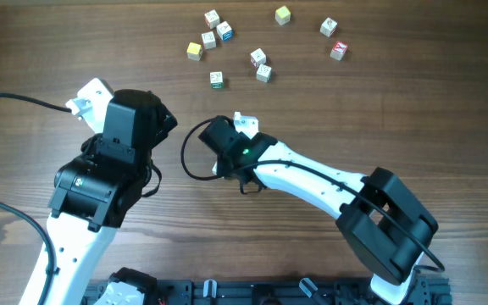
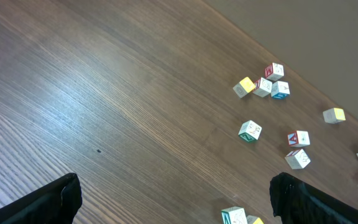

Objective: Form a circle

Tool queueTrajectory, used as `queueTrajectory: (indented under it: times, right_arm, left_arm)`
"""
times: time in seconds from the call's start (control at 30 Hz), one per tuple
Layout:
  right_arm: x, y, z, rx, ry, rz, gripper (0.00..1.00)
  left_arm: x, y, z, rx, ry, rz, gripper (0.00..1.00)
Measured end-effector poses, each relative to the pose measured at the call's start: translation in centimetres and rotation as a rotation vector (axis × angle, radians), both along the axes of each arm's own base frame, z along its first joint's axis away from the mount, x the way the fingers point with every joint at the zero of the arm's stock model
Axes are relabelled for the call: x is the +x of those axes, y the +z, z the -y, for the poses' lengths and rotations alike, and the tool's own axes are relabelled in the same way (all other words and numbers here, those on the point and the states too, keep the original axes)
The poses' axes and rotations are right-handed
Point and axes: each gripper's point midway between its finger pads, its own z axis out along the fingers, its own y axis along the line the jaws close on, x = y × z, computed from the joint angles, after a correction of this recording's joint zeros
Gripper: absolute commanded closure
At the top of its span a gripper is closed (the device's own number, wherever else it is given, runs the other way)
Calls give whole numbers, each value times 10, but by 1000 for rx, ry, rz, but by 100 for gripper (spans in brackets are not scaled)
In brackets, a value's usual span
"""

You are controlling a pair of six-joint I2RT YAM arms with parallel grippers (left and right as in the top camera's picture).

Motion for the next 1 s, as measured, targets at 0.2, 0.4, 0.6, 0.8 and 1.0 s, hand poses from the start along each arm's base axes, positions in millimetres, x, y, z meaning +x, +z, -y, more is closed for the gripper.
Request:
queueTrajectory:
  times: [0.2,0.4,0.6,0.8,1.0]
  right_arm:
    - [-1,53,3,63,26,58,20]
    - [2,164,24,205,11,261,2]
    - [35,178,65,165,-84,337,1]
    - [103,208,101,299,-66,462,1]
    - [183,182,105,313,-4,597,1]
  left_arm:
    - [0,0,0,0,0,0,0]
    - [0,0,0,0,0,0,0]
    - [0,0,0,0,0,0,0]
    - [0,0,0,0,0,0,0]
    - [0,0,0,0,0,0,0]
